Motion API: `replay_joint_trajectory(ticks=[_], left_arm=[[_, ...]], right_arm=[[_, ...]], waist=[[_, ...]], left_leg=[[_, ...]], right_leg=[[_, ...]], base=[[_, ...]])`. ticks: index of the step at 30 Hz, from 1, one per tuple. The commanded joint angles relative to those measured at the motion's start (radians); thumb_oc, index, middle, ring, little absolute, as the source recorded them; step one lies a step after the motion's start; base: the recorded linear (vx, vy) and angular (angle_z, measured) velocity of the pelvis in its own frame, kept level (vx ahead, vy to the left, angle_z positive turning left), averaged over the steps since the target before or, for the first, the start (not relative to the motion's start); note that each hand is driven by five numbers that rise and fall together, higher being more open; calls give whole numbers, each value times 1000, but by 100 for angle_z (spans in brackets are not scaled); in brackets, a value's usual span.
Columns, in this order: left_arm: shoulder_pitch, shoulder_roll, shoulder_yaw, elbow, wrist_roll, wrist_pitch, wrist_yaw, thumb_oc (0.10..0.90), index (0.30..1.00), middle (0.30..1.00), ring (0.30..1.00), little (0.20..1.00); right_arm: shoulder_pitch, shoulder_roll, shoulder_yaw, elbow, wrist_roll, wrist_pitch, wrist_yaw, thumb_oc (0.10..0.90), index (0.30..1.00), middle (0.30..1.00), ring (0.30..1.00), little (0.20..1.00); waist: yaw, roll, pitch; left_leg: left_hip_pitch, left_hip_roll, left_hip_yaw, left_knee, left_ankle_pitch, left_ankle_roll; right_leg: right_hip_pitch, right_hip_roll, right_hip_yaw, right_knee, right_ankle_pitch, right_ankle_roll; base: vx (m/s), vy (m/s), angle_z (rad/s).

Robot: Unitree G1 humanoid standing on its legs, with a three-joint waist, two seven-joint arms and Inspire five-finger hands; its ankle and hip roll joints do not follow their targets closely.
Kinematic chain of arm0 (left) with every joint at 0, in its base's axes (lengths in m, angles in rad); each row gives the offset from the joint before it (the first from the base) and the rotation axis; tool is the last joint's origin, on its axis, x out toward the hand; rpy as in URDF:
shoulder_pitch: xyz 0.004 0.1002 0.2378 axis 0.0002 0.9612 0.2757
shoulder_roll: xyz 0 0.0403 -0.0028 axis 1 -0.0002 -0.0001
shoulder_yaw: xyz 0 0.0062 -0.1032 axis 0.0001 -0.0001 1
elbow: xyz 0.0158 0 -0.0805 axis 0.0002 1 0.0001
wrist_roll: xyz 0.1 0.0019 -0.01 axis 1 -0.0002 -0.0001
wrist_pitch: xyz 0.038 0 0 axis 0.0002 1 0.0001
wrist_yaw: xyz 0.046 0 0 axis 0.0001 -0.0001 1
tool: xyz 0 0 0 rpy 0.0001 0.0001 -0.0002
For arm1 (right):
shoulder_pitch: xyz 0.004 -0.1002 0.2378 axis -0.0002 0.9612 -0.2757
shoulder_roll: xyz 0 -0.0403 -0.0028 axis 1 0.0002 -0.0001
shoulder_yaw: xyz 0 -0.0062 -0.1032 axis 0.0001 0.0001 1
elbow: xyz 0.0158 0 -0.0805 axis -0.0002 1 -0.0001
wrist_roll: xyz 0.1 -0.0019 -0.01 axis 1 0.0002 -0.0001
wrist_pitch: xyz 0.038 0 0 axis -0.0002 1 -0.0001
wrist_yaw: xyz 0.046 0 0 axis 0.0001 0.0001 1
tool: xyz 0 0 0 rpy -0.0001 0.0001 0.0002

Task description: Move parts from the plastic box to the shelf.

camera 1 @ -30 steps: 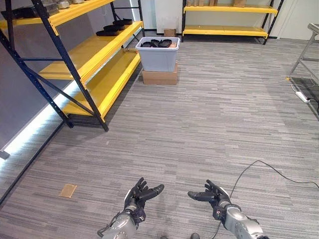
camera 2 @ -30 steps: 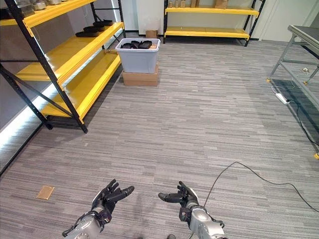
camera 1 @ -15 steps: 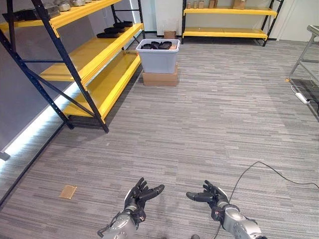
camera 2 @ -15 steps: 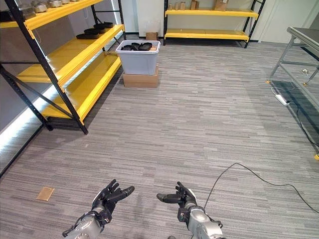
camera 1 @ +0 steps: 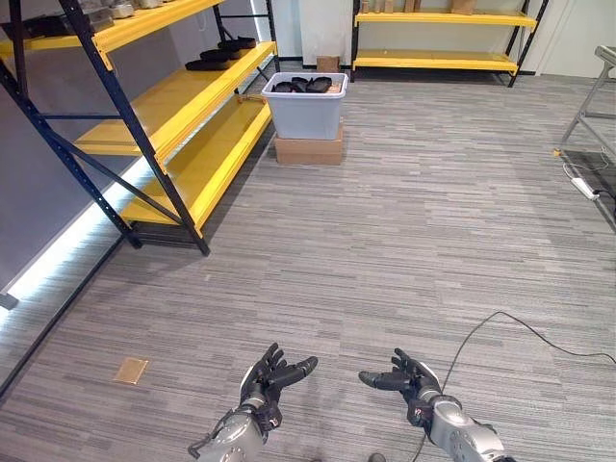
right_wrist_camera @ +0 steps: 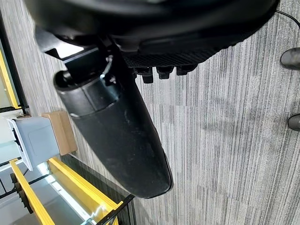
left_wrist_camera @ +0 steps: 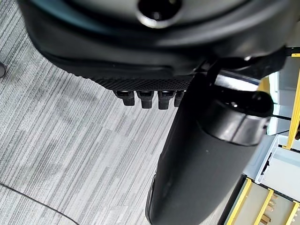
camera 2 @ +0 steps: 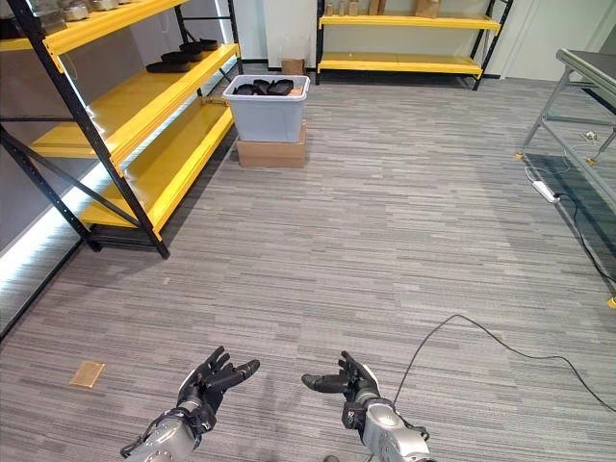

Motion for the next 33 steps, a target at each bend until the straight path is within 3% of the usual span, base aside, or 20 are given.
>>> replay_joint_trajectory(ticks=[1,5,6,7,9,10,11,13,15,16,19,21,22,23,24,26,28,30,32,33], left_arm=[[-94,44,8,-38,-10,-72,-23,900,1000,1000,1000,1000],[-125,60,-6,-49,-15,-80,-23,900,1000,1000,1000,1000],[-129,62,-7,-49,-10,-78,-26,900,1000,1000,1000,1000],[-135,64,-16,-51,3,-73,-36,900,1000,1000,1000,1000],[-140,65,-21,-53,5,-70,-39,900,1000,1000,1000,1000],[-148,69,-26,-50,13,-67,-43,900,1000,1000,1000,1000],[-142,68,-24,-42,22,-68,-55,900,1000,1000,1000,1000],[-139,69,-22,-38,18,-65,-59,900,1000,1000,1000,1000],[-146,74,-16,-30,18,-59,-70,900,1000,1000,1000,1000],[-146,74,-16,-30,18,-59,-70,900,1000,1000,1000,1000],[-159,68,-10,-16,2,-59,-77,900,1000,1000,1000,1000],[-155,64,-5,-17,-2,-64,-83,900,1000,1000,1000,1000],[-149,66,5,-19,-5,-72,-85,900,1000,1000,1000,1000],[-143,61,-2,-22,-7,-71,-92,900,1000,1000,1000,1000],[-146,60,-11,-19,-9,-70,-92,900,1000,1000,1000,1000],[-137,47,-17,-12,-40,-74,-90,900,1000,1000,1000,1000],[-116,40,-11,-28,-56,-79,-93,900,1000,1000,1000,1000],[-110,49,-17,-32,-51,-77,-92,900,1000,1000,1000,1000],[-120,52,-24,-36,-54,-72,-88,900,1000,1000,1000,1000],[-115,51,-31,-45,-53,-76,-83,900,1000,1000,1000,1000]], right_arm=[[-131,5,35,-19,1,-72,6,900,1000,1000,1000,1000],[-135,7,23,-26,5,-83,0,900,1000,1000,1000,1000],[-129,9,19,-28,-1,-83,4,900,1000,1000,1000,1000],[-105,15,8,-39,-10,-84,7,900,1000,1000,1000,1000],[-100,16,3,-41,-5,-86,2,900,1000,1000,1000,1000],[-100,17,1,-44,-3,-89,-2,900,1000,1000,1000,1000],[-93,24,-8,-38,-3,-93,-3,900,1000,1000,1000,1000],[-92,26,-9,-41,7,-93,-2,900,1000,1000,1000,1000],[-99,21,-6,-41,5,-98,0,900,1000,1000,1000,1000],[-99,21,-6,-41,5,-99,0,900,1000,1000,1000,1000],[-111,23,-11,-30,-15,-99,-10,900,1000,1000,1000,1000],[-108,19,-12,-35,-34,-96,-8,900,1000,1000,1000,1000],[-97,11,-11,-46,-39,-101,3,900,1000,1000,1000,1000],[-94,10,-8,-41,-37,-102,-1,900,1000,1000,1000,1000],[-91,5,-7,-42,-30,-107,-4,900,1000,1000,1000,1000],[-89,-7,4,-51,-22,-111,-9,900,1000,1000,1000,1000],[-79,-14,13,-52,-35,-110,14,900,1000,1000,1000,1000],[-63,-29,13,-63,-39,-123,17,900,1000,1000,1000,1000],[-68,-35,16,-48,-36,-129,6,900,1000,1000,1000,1000],[-72,-45,11,-43,-35,-137,-8,900,1000,1000,1000,1000]], waist=[[19,-50,-2],[15,-39,23],[9,-35,29],[-8,-24,47],[-15,-18,62],[-27,-2,82],[-28,8,88],[-29,3,85],[-40,-10,88],[-41,-5,92],[-50,-15,89],[-53,-22,81],[-47,-30,66],[-56,-33,59],[-67,-34,51],[-79,-25,31],[-74,-11,10],[-71,-36,20],[-42,-76,56],[-6,-86,88]], left_leg=[[-27,69,-31,60,-111,-53],[-72,52,-42,116,-139,-15],[-72,48,-47,120,-144,-5],[-66,34,-51,136,-162,13],[-62,27,-57,148,-166,19],[-48,36,-69,144,-166,25],[-13,31,-57,134,-182,31],[6,20,-58,128,-194,33],[73,1,-67,94,-228,15],[80,7,-68,92,-229,14],[148,18,-70,98,-291,-28],[207,27,-75,111,-326,-41],[220,38,-83,130,-322,-55],[226,52,-88,160,-332,-57],[218,66,-98,198,-321,-67],[205,98,-125,275,-239,-86],[184,140,-137,390,-67,-112],[36,167,-155,671,117,-112],[-87,162,-155,855,108,-69],[-194,99,-130,888,7,-61]], right_leg=[[70,-108,34,39,-146,95],[-42,-143,39,269,-190,115],[-86,-156,37,353,-179,122],[-180,-184,58,565,-97,158],[-218,-188,76,649,-68,163],[-272,-162,90,742,-70,160],[-339,-182,69,754,-68,160],[-350,-188,58,687,-68,154],[-365,-203,15,409,-54,150],[-354,-197,10,400,-51,150],[-341,-240,-19,140,25,183],[-340,-244,-21,119,52,196],[-328,-234,-39,129,46,184],[-319,-217,-8,122,61,172],[-308,-193,32,127,55,158],[-315,-130,55,176,25,119],[-291,-74,37,207,-36,67],[-234,-34,56,199,-88,4],[-159,-22,58,168,-112,-25],[-93,-18,69,136,-128,-23]], base=[[7,78,-13],[-3,154,-15],[71,300,5],[91,285,23],[75,177,49],[177,154,50],[179,152,28],[285,39,-4],[402,-59,-13],[272,-88,-4],[469,-148,7],[539,-167,7],[365,-153,18],[530,-234,40],[504,-219,67],[528,-221,68],[527,-252,24],[398,-353,-56],[406,-360,-11],[368,-203,30]])
